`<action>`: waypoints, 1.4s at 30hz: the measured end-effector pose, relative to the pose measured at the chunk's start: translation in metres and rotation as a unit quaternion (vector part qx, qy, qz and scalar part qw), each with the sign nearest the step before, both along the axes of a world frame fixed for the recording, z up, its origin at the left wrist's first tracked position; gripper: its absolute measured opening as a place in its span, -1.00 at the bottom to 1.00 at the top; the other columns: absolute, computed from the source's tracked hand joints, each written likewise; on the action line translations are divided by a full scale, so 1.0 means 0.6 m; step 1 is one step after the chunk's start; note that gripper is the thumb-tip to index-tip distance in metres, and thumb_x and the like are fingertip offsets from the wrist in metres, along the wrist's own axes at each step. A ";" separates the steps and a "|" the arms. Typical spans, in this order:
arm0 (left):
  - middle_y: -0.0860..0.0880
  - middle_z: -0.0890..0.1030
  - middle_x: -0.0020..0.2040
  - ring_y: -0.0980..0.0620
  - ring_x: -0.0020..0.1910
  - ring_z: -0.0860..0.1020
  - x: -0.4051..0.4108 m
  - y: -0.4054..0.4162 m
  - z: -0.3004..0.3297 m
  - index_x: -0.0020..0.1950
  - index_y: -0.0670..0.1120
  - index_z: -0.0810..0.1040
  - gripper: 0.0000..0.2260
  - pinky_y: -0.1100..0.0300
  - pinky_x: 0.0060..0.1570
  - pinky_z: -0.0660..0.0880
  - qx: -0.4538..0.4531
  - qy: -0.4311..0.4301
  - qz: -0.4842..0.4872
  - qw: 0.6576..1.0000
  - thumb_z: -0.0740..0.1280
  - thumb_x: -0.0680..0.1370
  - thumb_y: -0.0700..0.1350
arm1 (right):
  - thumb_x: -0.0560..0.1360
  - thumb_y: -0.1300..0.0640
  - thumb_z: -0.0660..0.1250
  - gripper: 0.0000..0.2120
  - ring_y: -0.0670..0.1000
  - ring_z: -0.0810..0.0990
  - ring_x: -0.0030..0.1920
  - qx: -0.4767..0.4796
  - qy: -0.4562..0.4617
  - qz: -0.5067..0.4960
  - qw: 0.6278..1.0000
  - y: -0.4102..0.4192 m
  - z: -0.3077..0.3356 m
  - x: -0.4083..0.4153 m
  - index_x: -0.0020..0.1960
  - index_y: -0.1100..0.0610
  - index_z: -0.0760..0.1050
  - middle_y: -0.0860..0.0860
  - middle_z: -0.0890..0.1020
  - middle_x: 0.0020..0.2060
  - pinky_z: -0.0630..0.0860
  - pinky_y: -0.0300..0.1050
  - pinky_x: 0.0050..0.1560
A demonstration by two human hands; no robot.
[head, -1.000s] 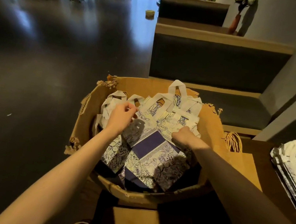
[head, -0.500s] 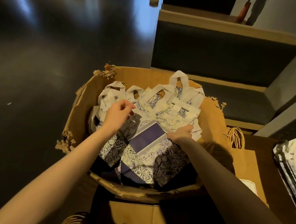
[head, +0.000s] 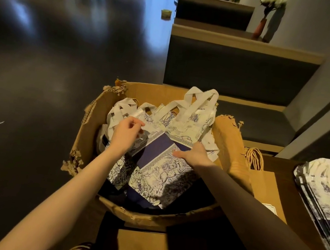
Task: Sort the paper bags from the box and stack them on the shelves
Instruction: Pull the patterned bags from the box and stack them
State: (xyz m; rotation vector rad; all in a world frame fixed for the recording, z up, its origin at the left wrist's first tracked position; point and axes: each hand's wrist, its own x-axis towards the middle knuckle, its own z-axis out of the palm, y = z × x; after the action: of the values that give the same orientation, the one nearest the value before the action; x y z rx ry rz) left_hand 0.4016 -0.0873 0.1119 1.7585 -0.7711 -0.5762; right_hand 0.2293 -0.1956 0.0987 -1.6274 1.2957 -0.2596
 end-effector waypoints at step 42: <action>-0.11 0.60 0.07 -0.02 -0.05 0.60 -0.003 0.012 0.042 0.22 -0.07 0.41 -0.73 0.05 -0.05 0.54 -0.148 0.282 -0.033 0.947 0.13 0.60 -0.34 | 0.61 0.25 0.16 -0.82 0.41 0.51 0.08 -0.107 -0.306 -0.074 0.943 0.027 0.126 0.013 0.16 0.05 0.36 0.13 0.62 0.03 0.50 0.30 0.00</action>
State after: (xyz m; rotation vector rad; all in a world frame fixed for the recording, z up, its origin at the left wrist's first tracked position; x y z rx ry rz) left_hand 0.3999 -0.0803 0.1369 1.2041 -0.4784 -0.9069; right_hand 0.2372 -0.1796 0.1742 -1.4540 0.9233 -0.9489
